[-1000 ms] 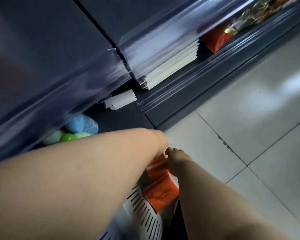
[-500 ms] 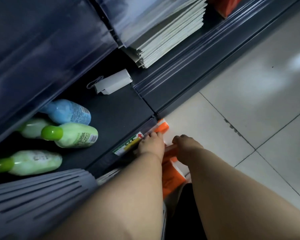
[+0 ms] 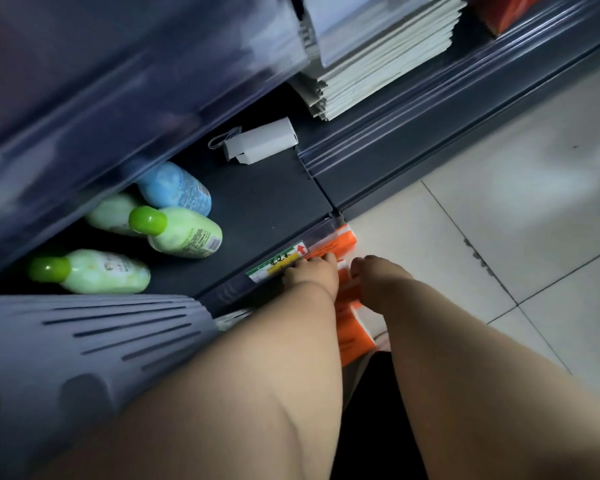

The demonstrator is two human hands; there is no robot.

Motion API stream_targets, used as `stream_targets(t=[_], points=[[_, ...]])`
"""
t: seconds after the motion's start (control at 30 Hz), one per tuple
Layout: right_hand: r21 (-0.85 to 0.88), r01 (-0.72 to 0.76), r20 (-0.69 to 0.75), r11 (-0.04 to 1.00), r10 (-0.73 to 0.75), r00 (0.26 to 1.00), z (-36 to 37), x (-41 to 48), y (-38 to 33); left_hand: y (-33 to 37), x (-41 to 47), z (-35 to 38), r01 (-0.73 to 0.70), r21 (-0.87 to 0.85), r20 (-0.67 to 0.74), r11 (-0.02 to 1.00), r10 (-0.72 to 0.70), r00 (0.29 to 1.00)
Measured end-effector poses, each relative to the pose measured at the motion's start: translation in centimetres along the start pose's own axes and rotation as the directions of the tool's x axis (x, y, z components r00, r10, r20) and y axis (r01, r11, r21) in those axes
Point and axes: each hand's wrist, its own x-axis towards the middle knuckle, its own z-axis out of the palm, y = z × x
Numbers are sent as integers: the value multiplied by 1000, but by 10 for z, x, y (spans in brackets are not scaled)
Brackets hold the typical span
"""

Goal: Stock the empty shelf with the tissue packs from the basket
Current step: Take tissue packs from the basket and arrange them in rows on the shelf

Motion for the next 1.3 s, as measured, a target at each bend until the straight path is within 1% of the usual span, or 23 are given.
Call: stream_targets(t=[0.03, 0.07, 0.1, 0.17, 0.2, 0.23, 0.27, 0.3, 0.33, 0.37, 0.4, 0.43, 0.5, 0.53, 0.67, 0.77, 0.8, 0.9, 1.07, 1.17, 1.23, 1.3], points=[[44, -7, -10, 999, 8, 1000, -4, -5, -1, -1, -5, -6, -23, 9, 1, 1000, 23, 1000], [113, 2, 15, 994, -4, 1000, -10, -12, -2, 0, -12, -13, -45, 15, 13, 999, 45, 999], [202, 37, 22, 979, -42, 999, -13, -20, -4, 0, -18, -20, -60, 13, 19, 998, 60, 998], [421, 17, 50, 907, -42, 998, -25, -40, -9, 1, -36, -35, -75, -29, -10, 997, 75, 997], [470, 9, 51, 883, -37, 998, -32, -51, -11, 1, -46, -44, -84, -61, -47, 995, 81, 996], [468, -4, 52, 884, -23, 998, -41, -62, -12, 1, -56, -52, -99, -87, -93, 991, 90, 992], [446, -3, 15, 895, -5, 1000, -51, -73, -14, 0, -65, -59, -119, -111, -143, 987, 102, 984], [335, 6, -43, 942, 9, 999, -61, -88, -14, -1, -76, -66, -140, -142, -199, 980, 111, 974], [148, 0, -113, 989, 17, 993, -68, -99, -10, -2, -87, -72, -163, -179, -249, 970, 116, 962], [-47, 11, -203, 999, -21, 979, -76, -111, -6, -5, -99, -79, -186, -215, -298, 959, 117, 947], [-127, 25, -264, 992, -58, 963, -82, -123, -5, -7, -111, -86, -210, -242, -342, 947, 120, 932], [-152, 42, -275, 987, -83, 958, -86, -133, -5, -8, -122, -92, -237, -263, -375, 935, 127, 918], [-77, 99, -293, 992, -118, 949, -92, -161, -9, -12, -148, -102, -301, -299, -442, 906, 148, 885], [-54, 114, -351, 992, -126, 928, -94, -177, -11, -14, -163, -107, -337, -307, -478, 890, 162, 863], [-170, 178, -481, 969, -239, 843, -113, -226, -20, -24, -215, -123, -455, -288, -620, 843, 198, 759], [-206, 217, -553, 954, -296, 778, -116, -267, -31, -39, -253, -131, -519, -242, -727, 820, 202, 657], [-201, 230, -592, 952, -306, 745, -115, -281, -35, -45, -267, -133, -539, -233, -759, 810, 195, 621], [-197, 289, -650, 937, -345, 678, -108, -315, -45, -63, -303, -133, -571, -220, -821, 790, 166, 546], [-189, 393, -688, 900, -406, 601, -101, -355, -66, -91, -348, -129, -591, -220, -894, 776, 83, 441], [-218, 437, -683, 872, -457, 570, -98, -373, -81, -112, -368, -127, -573, -220, -908, 790, 49, 416], [-229, 469, -670, 853, -488, 560, -96, -381, -94, -130, -380, -125, -559, -216, -913, 801, 38, 407], [-231, 490, -659, 840, -506, 556, -93, -387, -107, -148, -391, -122, -540, -237, -918, 808, -3, 398]])
